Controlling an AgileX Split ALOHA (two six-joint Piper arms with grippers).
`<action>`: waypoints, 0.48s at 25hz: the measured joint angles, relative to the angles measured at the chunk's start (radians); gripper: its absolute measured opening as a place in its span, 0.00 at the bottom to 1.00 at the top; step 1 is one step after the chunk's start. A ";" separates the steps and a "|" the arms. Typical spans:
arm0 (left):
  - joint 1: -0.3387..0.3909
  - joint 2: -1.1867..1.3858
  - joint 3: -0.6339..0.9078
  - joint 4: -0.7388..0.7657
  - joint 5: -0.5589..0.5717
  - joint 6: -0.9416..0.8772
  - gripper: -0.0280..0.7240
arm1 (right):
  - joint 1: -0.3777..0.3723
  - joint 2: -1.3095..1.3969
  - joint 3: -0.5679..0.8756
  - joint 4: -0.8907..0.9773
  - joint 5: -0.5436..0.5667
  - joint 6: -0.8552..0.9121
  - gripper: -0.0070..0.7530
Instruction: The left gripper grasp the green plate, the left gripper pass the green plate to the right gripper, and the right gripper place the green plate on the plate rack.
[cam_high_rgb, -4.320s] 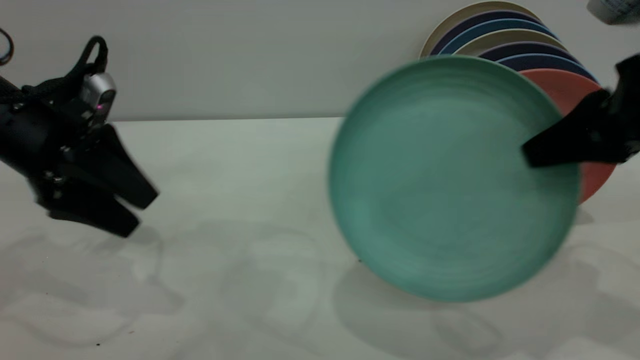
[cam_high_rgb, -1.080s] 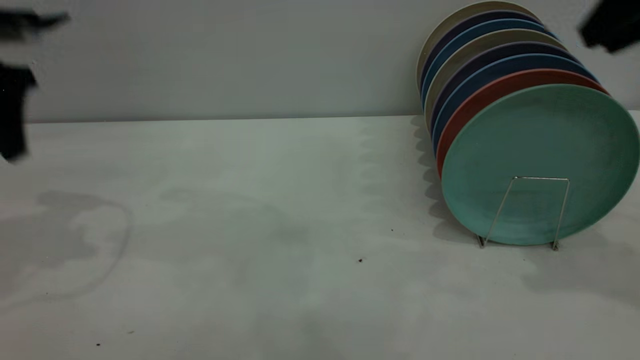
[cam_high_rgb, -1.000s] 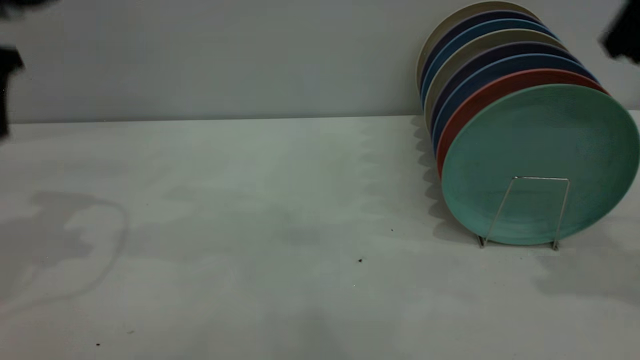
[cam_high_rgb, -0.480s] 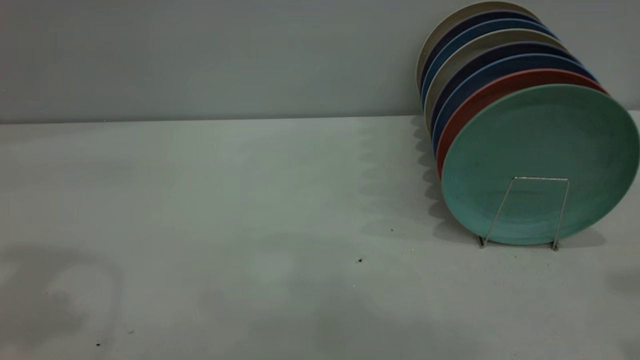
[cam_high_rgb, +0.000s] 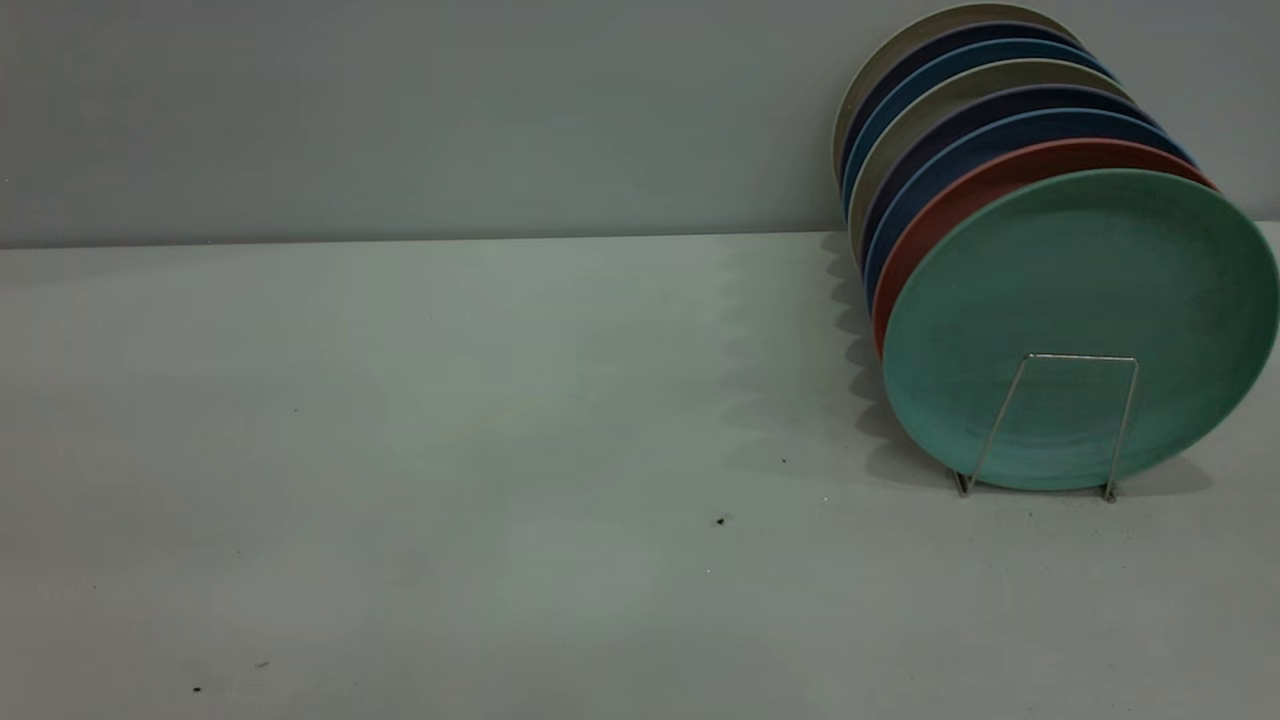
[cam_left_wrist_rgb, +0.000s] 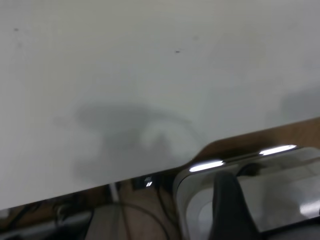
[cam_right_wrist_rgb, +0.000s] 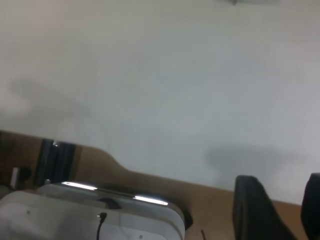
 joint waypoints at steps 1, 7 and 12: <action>0.000 -0.049 0.033 -0.006 0.000 -0.002 0.64 | 0.000 -0.047 0.028 0.001 0.000 -0.002 0.35; 0.000 -0.389 0.179 0.014 0.000 -0.101 0.64 | 0.000 -0.321 0.167 0.035 0.000 -0.007 0.35; 0.000 -0.597 0.213 0.130 0.004 -0.143 0.64 | 0.000 -0.493 0.204 0.068 0.000 -0.009 0.35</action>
